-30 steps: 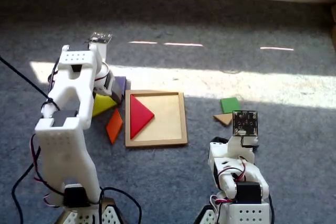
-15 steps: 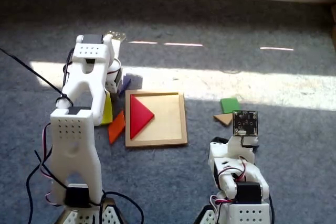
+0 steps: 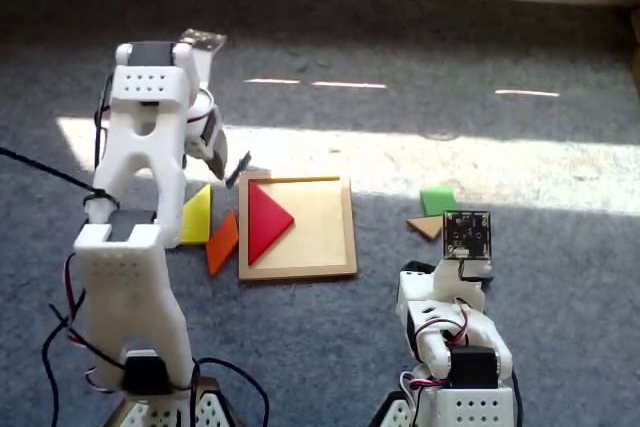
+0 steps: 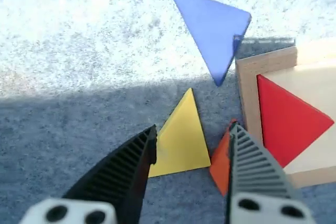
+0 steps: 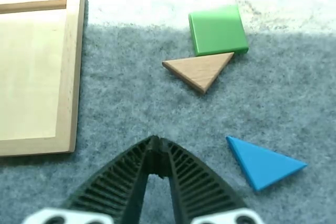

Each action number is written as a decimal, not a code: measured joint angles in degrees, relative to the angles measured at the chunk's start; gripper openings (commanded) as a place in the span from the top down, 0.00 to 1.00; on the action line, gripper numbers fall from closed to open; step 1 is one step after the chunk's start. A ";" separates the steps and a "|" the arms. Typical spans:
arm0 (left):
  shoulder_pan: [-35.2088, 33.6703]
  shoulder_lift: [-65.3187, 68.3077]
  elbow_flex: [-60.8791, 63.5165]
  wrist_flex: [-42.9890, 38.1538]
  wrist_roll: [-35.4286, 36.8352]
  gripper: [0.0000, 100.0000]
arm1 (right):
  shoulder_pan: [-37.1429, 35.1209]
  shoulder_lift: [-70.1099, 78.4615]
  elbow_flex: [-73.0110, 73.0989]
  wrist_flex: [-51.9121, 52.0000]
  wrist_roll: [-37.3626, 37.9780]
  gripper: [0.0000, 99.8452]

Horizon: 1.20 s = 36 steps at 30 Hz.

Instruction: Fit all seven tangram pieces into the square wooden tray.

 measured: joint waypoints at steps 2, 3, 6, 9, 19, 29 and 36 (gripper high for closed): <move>-2.02 -2.37 0.18 0.18 -0.26 0.75 | 0.00 0.00 0.00 0.00 0.00 0.99; -3.08 -3.43 0.79 0.18 -1.49 0.75 | 0.00 0.00 0.00 0.00 0.00 0.99; -4.84 -5.71 5.63 0.18 -5.80 0.75 | 0.00 0.00 0.00 0.00 0.00 0.99; -5.89 -7.03 11.43 0.18 -8.09 0.75 | 0.00 0.00 0.00 0.00 0.00 0.99; -9.23 -7.38 27.52 -9.23 -12.57 0.75 | 0.00 0.00 0.00 0.00 0.00 0.99; -8.26 -9.85 37.27 -17.58 -12.75 0.76 | 0.00 0.00 0.00 0.00 0.00 0.99; -3.78 -10.73 38.77 -18.20 -12.75 0.81 | 0.00 0.00 0.00 0.00 0.00 0.99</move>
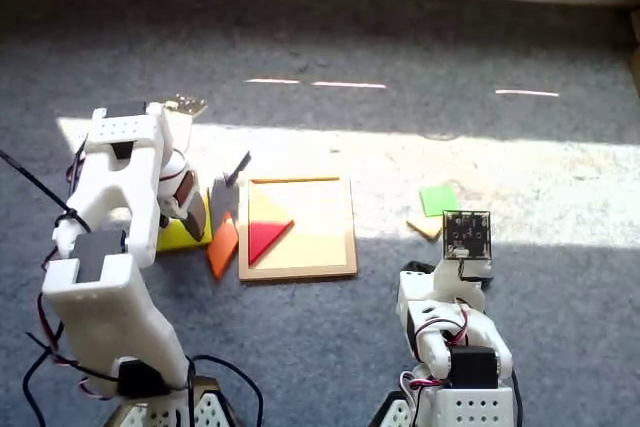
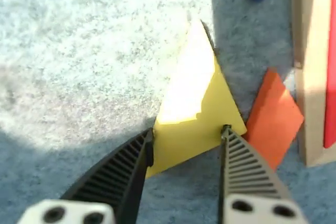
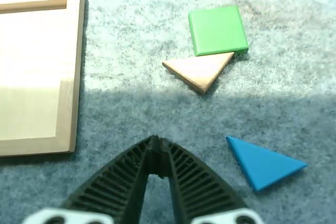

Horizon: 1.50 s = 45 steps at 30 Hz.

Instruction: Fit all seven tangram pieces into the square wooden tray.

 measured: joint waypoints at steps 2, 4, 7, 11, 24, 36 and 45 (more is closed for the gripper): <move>1.05 0.00 0.00 0.00 0.97 0.80 | 0.00 0.00 0.00 0.00 0.00 0.99; 1.93 0.00 0.09 0.00 2.37 0.78 | 0.00 0.00 0.00 0.00 0.00 0.99; 2.99 -0.09 0.09 0.00 3.78 0.77 | 0.00 0.00 0.00 0.00 0.00 0.99; 3.78 -0.09 0.00 -0.09 5.71 0.76 | 0.00 0.00 0.00 0.00 0.00 0.99; 3.87 0.09 -0.09 0.79 5.80 0.76 | 0.00 0.00 0.00 0.00 0.00 0.99; 9.23 0.26 -0.09 1.23 9.58 0.77 | 0.00 0.00 0.00 0.00 0.00 0.99; 11.34 0.18 -0.70 1.67 11.43 0.81 | 0.00 0.00 0.00 0.00 0.00 0.99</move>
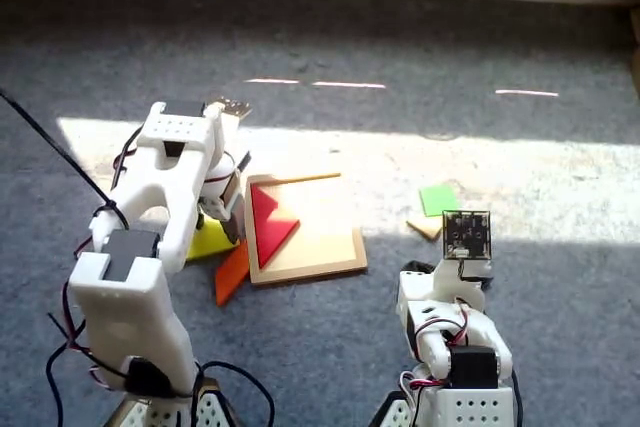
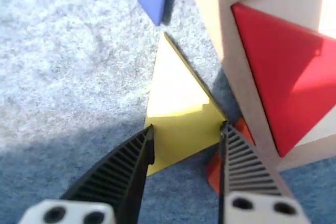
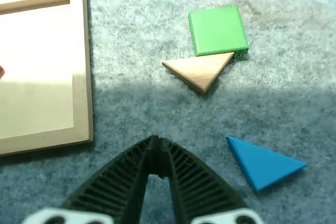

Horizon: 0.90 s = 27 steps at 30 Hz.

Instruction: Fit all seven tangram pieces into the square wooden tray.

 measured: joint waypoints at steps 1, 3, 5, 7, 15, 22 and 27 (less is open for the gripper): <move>0.00 0.35 -0.70 0.70 0.00 0.81 | 0.00 0.00 0.00 0.00 0.00 0.99; -0.09 0.44 -2.46 2.55 0.09 0.81 | 0.00 0.00 0.00 0.00 0.00 0.99; -0.62 0.62 -4.13 5.19 0.09 0.81 | 0.00 0.00 0.00 0.00 0.00 0.99; -1.05 0.62 -6.33 8.26 -0.35 0.81 | 0.00 0.00 0.00 0.00 0.00 0.99; -3.16 -0.53 -13.36 16.00 -1.58 0.81 | 0.00 0.00 0.00 0.00 0.00 0.99; -3.16 -12.48 -7.74 15.21 -1.58 0.79 | 0.00 0.00 0.00 0.00 0.00 0.99; -4.04 -15.12 1.14 8.53 -1.58 0.71 | 0.00 0.00 0.00 0.00 0.00 0.99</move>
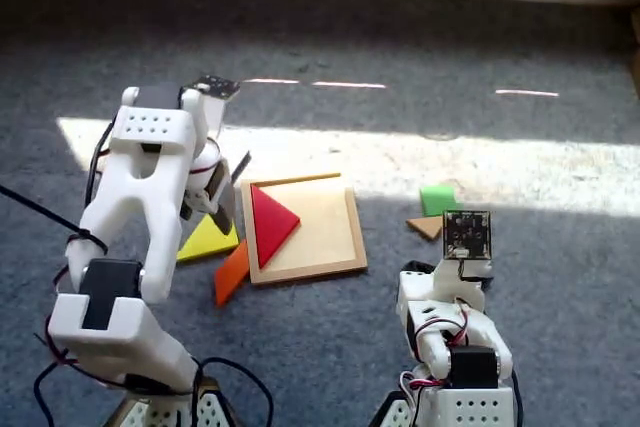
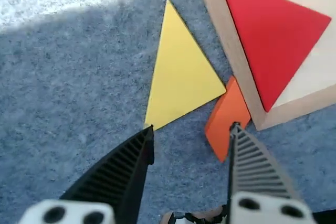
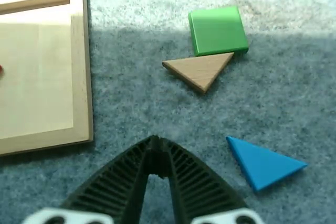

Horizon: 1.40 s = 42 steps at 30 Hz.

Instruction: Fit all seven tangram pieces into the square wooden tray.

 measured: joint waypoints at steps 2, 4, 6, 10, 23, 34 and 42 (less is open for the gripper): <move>-1.49 0.00 3.52 -3.16 0.00 0.71 | 0.00 0.00 0.00 0.00 0.00 0.99; -3.16 0.00 5.89 -7.30 -0.09 0.71 | 0.00 0.00 0.00 0.00 0.00 0.99; -4.66 0.00 7.47 -10.37 -0.35 0.71 | 0.00 0.00 0.00 0.00 0.00 0.99; -5.45 2.11 8.09 -13.27 -0.35 0.71 | 0.00 0.00 0.00 0.00 0.00 0.99; -4.66 19.96 -5.54 -5.98 -2.64 0.76 | 0.00 0.00 0.00 0.00 0.00 0.99; -0.18 23.91 -10.55 -2.55 -0.79 0.77 | 0.00 0.00 0.00 0.00 0.00 0.99; 1.49 24.79 -10.55 -2.73 1.23 0.84 | 0.00 0.00 0.00 0.00 0.00 0.99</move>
